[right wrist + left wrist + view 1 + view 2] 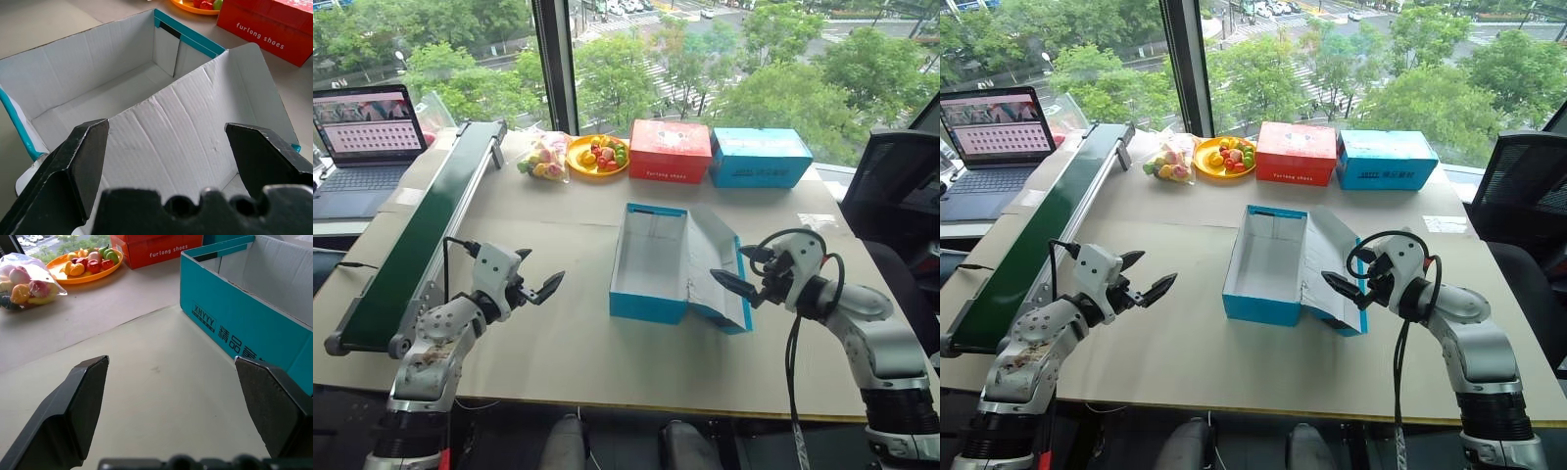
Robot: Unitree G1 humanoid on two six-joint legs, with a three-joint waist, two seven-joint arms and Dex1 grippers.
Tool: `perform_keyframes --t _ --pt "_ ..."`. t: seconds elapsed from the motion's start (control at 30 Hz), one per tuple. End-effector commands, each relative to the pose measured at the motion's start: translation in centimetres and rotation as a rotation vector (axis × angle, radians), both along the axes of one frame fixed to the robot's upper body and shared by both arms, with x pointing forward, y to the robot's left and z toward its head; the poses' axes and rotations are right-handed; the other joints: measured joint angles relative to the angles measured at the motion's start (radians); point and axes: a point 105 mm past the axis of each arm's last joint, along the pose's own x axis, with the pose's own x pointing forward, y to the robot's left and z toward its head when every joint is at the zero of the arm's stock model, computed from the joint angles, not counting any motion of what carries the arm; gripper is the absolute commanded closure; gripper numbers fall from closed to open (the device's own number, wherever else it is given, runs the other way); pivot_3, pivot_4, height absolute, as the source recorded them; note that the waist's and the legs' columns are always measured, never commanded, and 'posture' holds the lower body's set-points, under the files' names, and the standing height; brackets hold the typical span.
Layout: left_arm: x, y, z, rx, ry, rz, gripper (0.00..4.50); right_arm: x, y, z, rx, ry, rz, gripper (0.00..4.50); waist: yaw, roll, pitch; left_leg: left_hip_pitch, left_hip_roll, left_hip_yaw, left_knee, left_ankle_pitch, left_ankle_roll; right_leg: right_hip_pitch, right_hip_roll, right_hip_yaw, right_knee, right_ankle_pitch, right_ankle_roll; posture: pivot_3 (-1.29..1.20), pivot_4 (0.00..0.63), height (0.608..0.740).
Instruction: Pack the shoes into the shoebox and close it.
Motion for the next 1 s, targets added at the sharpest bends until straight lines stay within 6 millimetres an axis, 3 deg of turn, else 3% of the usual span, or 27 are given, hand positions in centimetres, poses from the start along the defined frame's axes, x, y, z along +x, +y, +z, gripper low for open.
perform_keyframes --t 0.03,0.23,0.47,0.63,0.83,1.0 --pt "0.3 -0.1 1.3 -0.015 -0.058 0.002 0.13 0.3 -0.3 1.2 0.011 -0.064 -0.016 0.02 0.000 0.000 0.000 0.000 0.000 0.000 0.000 0.000 0.000 0.000 0.000 0.000 0.000 0.000 0.000 0.00 0.150 0.740" --pt "-0.2 -0.3 1.4 -0.014 -0.023 -0.075 0.13 -0.2 -0.6 0.2 -0.057 -0.030 0.023 0.02 0.000 0.000 0.000 0.000 0.000 0.000 0.000 0.000 0.000 0.000 0.000 0.000 0.000 0.000 0.000 0.00 0.150 0.740" --pt "1.0 2.9 5.0 -0.096 -0.077 0.017 0.13 0.2 0.5 3.8 -0.084 -0.091 0.091 0.02 -0.004 0.000 0.000 0.000 0.001 0.001 0.000 0.000 0.000 -0.002 0.001 0.000 0.000 0.000 0.000 0.00 0.150 0.740" --pt "3.7 6.0 6.4 0.039 -0.121 0.290 0.13 2.0 4.0 6.1 -0.059 -0.166 0.142 0.02 -0.006 0.000 0.000 0.001 0.001 0.001 0.000 0.000 0.000 -0.001 0.002 0.001 0.000 -0.002 0.003 0.00 0.150 0.740" --pt "4.3 5.7 5.9 -0.028 -0.107 0.381 0.13 2.0 8.2 5.0 -0.002 -0.111 0.281 0.02 0.005 0.000 0.000 -0.001 0.001 0.000 -0.002 -0.001 -0.001 -0.002 0.001 0.001 0.000 -0.001 0.001 0.00 0.150 0.740" --pt "4.0 6.3 6.3 -0.032 -0.155 0.439 0.13 2.4 9.8 5.2 0.046 -0.112 0.327 0.02 0.001 -0.001 0.001 -0.004 0.000 0.000 0.000 -0.001 -0.001 -0.005 0.001 0.001 0.001 -0.001 0.001 0.00 0.150 0.740"
